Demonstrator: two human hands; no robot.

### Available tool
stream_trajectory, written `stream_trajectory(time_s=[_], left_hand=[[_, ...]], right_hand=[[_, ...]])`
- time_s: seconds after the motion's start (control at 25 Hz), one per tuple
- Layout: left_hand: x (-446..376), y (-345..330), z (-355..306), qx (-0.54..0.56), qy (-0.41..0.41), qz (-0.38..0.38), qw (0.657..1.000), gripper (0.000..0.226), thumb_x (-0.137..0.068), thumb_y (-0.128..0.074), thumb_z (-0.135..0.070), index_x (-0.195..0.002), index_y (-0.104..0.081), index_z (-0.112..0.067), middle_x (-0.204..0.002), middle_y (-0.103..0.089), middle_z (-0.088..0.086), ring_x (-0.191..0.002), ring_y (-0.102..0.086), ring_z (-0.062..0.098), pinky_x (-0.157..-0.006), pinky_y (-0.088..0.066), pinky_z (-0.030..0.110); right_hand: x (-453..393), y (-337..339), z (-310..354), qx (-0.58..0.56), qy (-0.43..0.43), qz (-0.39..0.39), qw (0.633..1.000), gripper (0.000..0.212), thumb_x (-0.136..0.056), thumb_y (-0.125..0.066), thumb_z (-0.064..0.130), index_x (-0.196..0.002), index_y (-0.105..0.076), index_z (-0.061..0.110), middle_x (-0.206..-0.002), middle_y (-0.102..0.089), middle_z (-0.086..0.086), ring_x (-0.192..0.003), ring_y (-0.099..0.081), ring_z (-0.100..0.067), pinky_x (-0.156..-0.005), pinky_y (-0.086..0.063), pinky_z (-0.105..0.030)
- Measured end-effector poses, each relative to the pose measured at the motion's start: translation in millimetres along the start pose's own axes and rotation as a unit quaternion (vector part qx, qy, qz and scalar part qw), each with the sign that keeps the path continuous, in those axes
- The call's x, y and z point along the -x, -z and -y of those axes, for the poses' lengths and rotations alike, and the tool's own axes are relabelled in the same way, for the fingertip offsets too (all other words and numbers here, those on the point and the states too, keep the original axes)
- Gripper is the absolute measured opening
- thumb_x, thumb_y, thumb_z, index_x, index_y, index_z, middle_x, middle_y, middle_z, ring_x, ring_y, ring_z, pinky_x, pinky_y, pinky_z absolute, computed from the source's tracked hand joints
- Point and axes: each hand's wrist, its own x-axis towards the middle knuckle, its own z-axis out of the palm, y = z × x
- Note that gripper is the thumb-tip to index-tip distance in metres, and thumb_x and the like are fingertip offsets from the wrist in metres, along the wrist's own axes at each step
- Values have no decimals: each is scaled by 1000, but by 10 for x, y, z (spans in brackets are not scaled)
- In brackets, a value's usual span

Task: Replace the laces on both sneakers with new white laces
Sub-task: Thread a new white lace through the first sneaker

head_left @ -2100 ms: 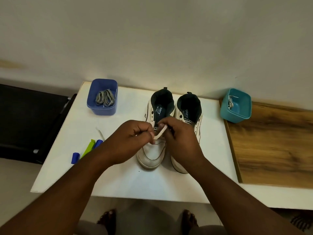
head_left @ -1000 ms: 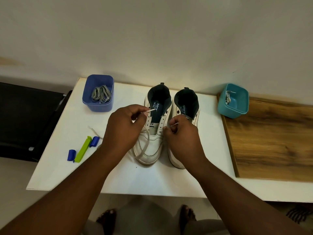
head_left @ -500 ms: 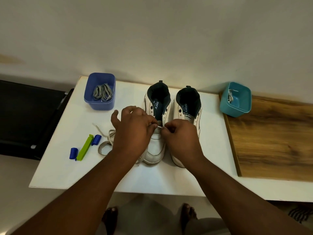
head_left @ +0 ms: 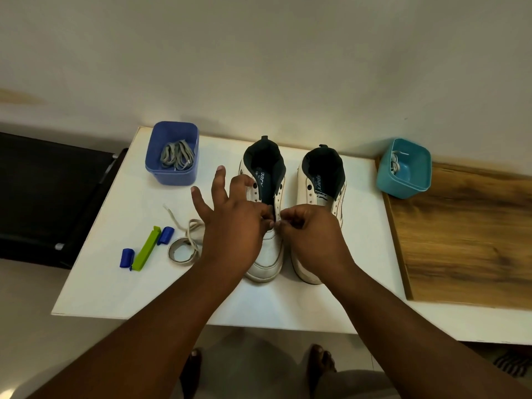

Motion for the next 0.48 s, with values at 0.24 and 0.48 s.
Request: stream_trajectory(time_s=[0.24,0.48], left_hand=[[48,-72,-19,64,70,-13,995,8,-90,-73,-34,-94,-74,-41,-143,-41,-4,-149,-12,30,-117,-13,59],[51,-109,-17,93,94,7,991,6,-92,-69,-37,-94,-72,-42,-145,-37,-5,-150,-10,29,-117,-15,61]], right_hand=[[32,-24,-1,26,-20,-1,999,3,-88,-80,22,-87,-77,23,-82,-72,11,-78,-65,0,-67,-46,-11],[39,-36,-17,40,0,-1,999,3,-89,-77,21,-90,-79,22,-83,-72,12,-79,-65,0,-67,-44,-9]])
